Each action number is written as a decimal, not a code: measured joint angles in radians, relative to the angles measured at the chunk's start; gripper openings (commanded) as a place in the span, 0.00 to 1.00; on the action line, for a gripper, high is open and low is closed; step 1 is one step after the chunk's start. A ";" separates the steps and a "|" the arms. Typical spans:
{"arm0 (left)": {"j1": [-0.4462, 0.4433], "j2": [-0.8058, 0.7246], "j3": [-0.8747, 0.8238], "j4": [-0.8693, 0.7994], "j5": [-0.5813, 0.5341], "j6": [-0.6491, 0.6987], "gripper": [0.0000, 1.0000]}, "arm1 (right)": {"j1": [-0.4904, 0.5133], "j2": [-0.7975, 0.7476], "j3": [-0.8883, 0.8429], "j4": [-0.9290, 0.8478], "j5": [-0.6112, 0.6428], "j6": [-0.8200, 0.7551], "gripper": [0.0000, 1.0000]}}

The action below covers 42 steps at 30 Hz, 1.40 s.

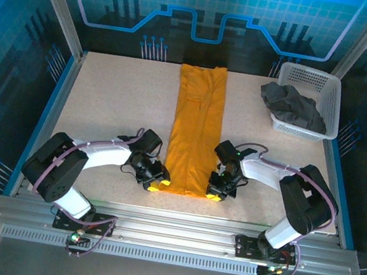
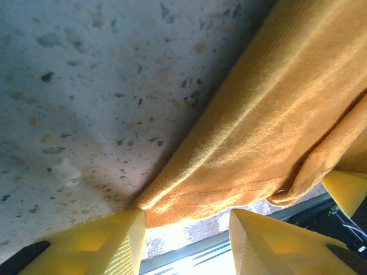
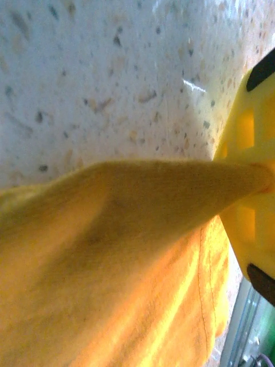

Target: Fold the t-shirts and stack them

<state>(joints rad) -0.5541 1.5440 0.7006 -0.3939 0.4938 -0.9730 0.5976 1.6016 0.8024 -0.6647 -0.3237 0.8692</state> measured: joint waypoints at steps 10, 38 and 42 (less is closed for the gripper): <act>-0.038 0.062 0.031 0.060 -0.008 -0.048 0.00 | 0.009 -0.028 -0.023 0.025 0.001 0.003 0.01; 0.133 -0.106 0.307 0.088 -0.097 -0.155 0.00 | -0.140 -0.030 0.550 -0.278 0.089 -0.069 0.00; 0.200 0.034 0.448 0.118 -0.104 -0.145 0.00 | -0.195 0.132 0.716 -0.277 0.100 -0.104 0.00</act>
<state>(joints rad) -0.3546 1.5784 1.1484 -0.2760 0.3897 -1.1175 0.4026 1.7340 1.5185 -0.9421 -0.2237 0.7650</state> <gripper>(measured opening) 0.053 0.069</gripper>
